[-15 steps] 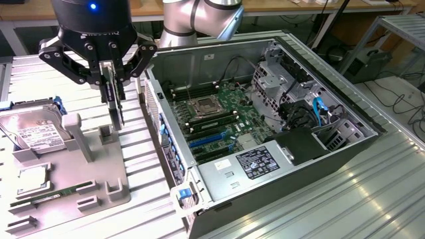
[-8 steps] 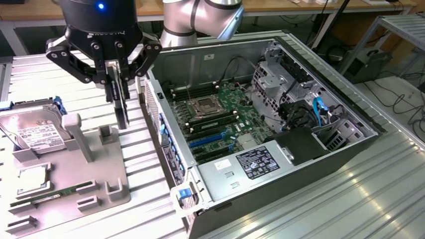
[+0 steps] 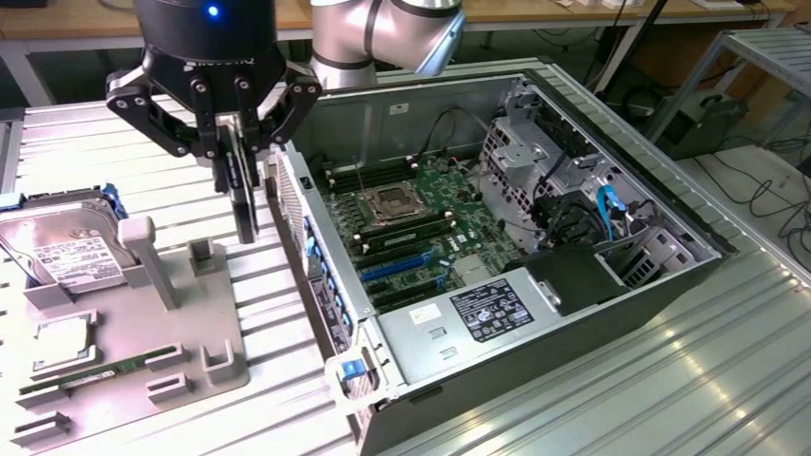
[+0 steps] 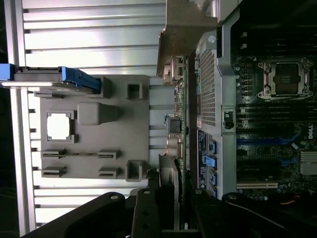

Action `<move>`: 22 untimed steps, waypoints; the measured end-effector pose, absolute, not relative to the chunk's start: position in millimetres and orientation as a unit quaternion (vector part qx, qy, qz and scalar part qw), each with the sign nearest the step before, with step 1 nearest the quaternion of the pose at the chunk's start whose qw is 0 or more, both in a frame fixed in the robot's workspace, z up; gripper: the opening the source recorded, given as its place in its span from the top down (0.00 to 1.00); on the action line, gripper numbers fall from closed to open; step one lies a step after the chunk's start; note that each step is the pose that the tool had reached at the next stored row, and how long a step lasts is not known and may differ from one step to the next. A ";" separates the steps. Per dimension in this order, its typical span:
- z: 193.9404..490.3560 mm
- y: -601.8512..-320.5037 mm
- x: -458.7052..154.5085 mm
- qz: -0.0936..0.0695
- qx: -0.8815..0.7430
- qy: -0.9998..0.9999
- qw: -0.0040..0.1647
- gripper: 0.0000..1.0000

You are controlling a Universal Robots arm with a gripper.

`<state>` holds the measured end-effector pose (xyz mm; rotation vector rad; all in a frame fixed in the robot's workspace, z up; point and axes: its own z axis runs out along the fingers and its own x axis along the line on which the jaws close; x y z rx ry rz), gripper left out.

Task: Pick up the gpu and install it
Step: 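Pick up the gpu and move the gpu toward the slot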

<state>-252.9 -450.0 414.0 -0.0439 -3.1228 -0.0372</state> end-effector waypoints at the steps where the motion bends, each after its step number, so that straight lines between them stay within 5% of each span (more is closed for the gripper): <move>1: 414.0 -450.0 -251.8 -0.012 -0.014 -1.000 0.009 0.72; 22: 413.9 -450.0 -234.6 -0.012 -0.014 -1.000 0.009 0.72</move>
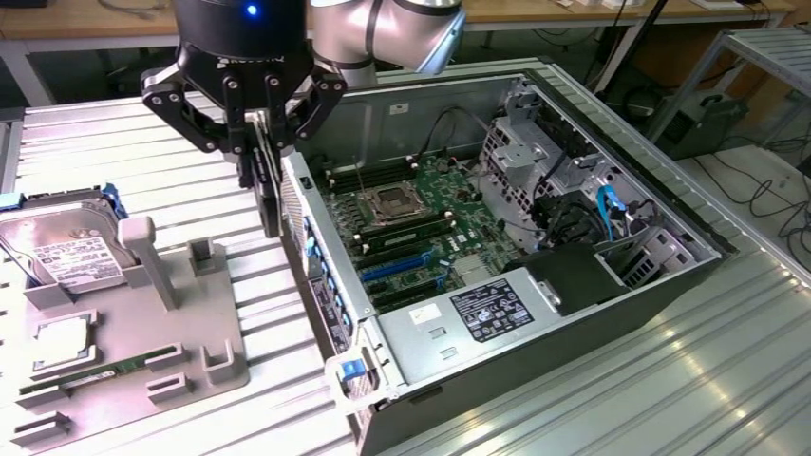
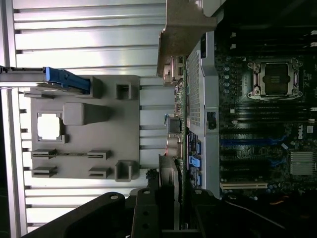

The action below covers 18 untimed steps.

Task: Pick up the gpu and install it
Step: 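Pick up the gpu and move the gpu toward the slot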

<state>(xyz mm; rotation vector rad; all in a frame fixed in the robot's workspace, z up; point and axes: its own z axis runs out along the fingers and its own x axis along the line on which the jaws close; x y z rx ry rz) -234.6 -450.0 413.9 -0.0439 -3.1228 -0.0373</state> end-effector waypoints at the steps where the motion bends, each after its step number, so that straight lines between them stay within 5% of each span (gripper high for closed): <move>1: 413.9 -450.0 -233.7 -0.012 -0.014 -1.000 0.009 0.72; 18: 413.9 -450.0 -223.8 -0.012 -0.014 -1.000 0.009 0.72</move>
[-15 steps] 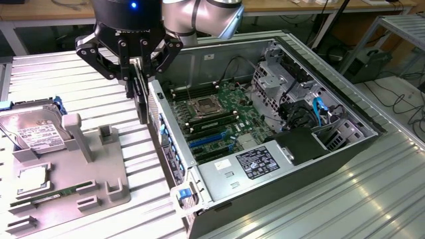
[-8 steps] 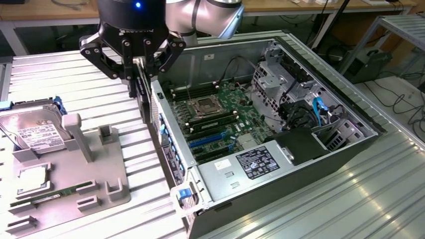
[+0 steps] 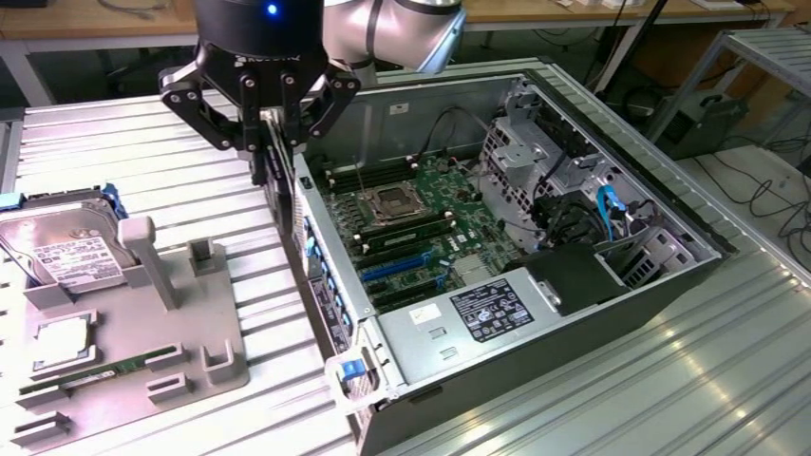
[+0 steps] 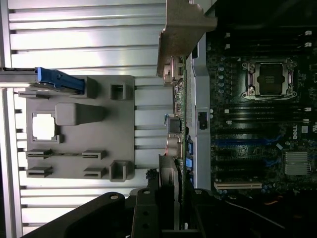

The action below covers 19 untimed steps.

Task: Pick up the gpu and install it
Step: 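Pick up the gpu and move the gpu toward the slot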

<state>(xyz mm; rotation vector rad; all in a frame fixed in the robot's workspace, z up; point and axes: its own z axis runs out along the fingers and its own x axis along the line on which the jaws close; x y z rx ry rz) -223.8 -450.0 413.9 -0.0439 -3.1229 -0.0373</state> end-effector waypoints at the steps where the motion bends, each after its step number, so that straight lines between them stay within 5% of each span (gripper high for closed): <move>1: 413.9 -450.0 -222.5 -0.012 -0.014 -1.000 0.009 0.72; 19: 413.9 -450.0 -208.5 -0.012 -0.014 -1.000 0.009 0.72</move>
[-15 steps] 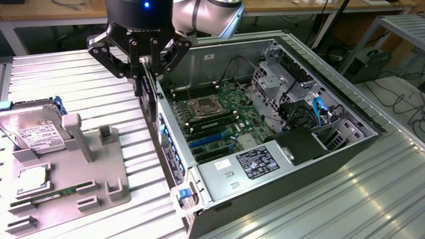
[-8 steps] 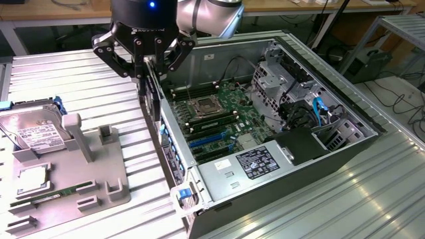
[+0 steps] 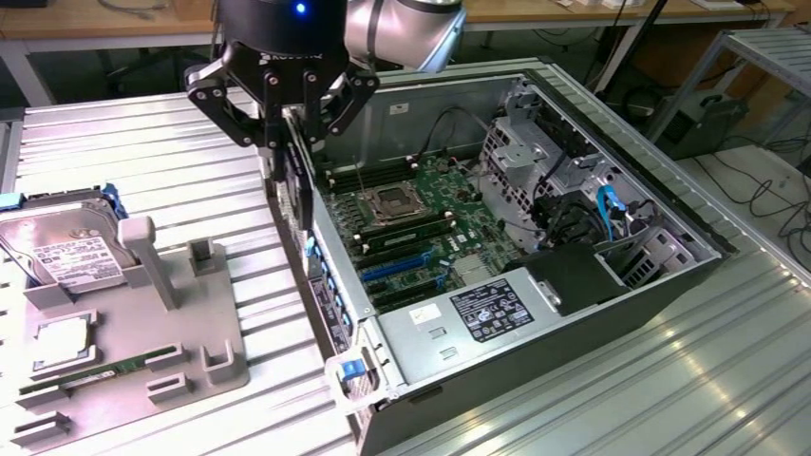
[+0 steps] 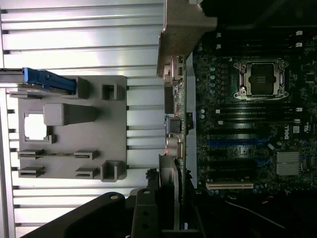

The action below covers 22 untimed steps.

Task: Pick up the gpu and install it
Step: 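Pick up the gpu and move the gpu toward the slot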

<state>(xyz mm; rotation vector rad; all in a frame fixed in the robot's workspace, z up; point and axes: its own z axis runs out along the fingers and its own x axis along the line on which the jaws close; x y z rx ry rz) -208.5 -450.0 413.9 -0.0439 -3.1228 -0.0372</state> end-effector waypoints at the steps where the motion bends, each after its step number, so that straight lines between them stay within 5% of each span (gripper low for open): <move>1: 413.9 -450.0 -207.7 -0.012 -0.014 -1.000 0.009 0.72; 22: 413.8 -450.0 -169.7 -0.012 -0.014 -1.000 0.009 0.72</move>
